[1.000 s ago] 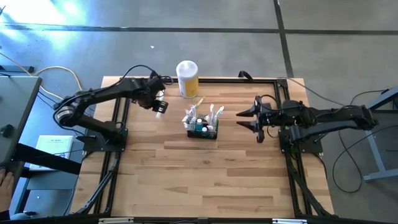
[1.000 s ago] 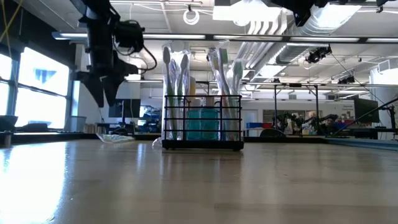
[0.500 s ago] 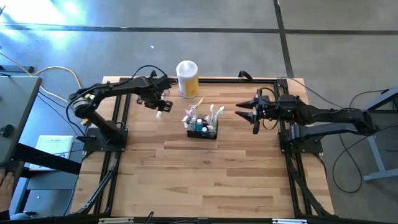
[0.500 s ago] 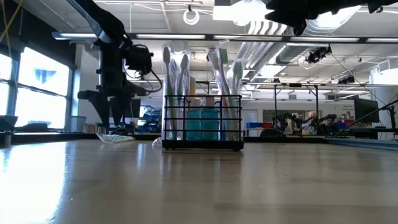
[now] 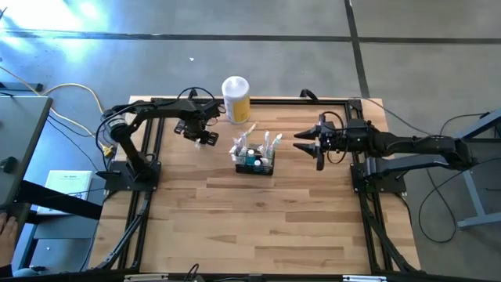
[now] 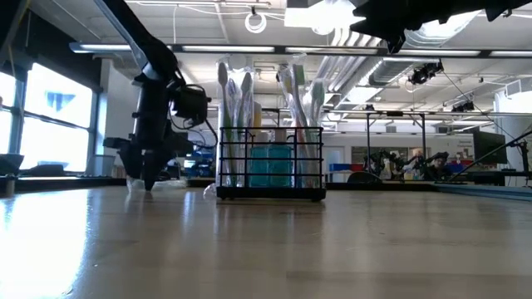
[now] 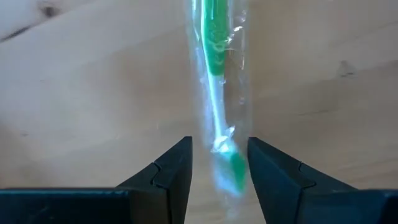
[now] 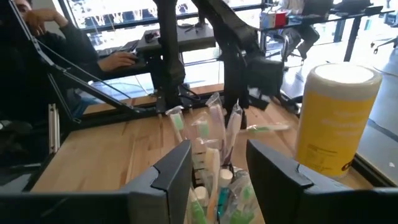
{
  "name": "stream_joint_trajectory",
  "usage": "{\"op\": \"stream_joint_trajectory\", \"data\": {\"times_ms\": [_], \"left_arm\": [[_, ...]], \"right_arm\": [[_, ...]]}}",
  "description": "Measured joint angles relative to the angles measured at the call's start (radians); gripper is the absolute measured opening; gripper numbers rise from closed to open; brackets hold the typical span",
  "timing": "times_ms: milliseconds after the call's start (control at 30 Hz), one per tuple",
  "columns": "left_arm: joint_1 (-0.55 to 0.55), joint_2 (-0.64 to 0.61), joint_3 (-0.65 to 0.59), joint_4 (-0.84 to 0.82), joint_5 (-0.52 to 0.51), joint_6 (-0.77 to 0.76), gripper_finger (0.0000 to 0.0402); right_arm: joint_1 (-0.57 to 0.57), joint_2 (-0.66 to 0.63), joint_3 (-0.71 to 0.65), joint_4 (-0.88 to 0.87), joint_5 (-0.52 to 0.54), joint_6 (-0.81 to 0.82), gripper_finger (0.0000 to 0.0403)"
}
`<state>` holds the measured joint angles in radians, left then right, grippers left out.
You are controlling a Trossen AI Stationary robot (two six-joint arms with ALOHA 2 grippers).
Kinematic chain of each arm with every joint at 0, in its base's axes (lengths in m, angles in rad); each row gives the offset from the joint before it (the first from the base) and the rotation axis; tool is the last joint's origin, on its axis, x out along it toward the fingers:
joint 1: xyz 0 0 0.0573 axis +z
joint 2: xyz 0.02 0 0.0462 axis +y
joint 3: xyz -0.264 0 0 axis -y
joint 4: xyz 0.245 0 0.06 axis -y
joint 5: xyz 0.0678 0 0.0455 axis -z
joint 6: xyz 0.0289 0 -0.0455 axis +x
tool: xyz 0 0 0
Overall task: Pick & Place toothbrushing station
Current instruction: Put the left green toothbrush into the right section wire organizer
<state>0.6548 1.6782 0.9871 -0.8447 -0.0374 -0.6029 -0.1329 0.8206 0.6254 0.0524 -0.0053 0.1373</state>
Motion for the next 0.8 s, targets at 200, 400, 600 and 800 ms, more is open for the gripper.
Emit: {"op": "stream_joint_trajectory", "data": {"times_ms": [200,400,600,800], "left_arm": [[0.000,0.079,0.006,-0.009,0.005,0.048,0.0148],[0.000,0.106,0.005,-0.027,0.006,0.065,0.0129],[-0.002,0.107,0.005,-0.037,0.016,0.139,0.0036],[-0.001,0.109,0.005,-0.047,0.028,0.165,0.0015]], "right_arm": [[0.000,-0.001,0.000,0.002,0.000,0.004,0.0145],[0.000,-0.001,0.000,0.003,0.001,0.065,0.0145],[0.000,-0.001,0.000,0.002,0.002,0.072,0.0145],[0.000,-0.001,0.000,0.003,0.002,0.071,0.0145]]}}
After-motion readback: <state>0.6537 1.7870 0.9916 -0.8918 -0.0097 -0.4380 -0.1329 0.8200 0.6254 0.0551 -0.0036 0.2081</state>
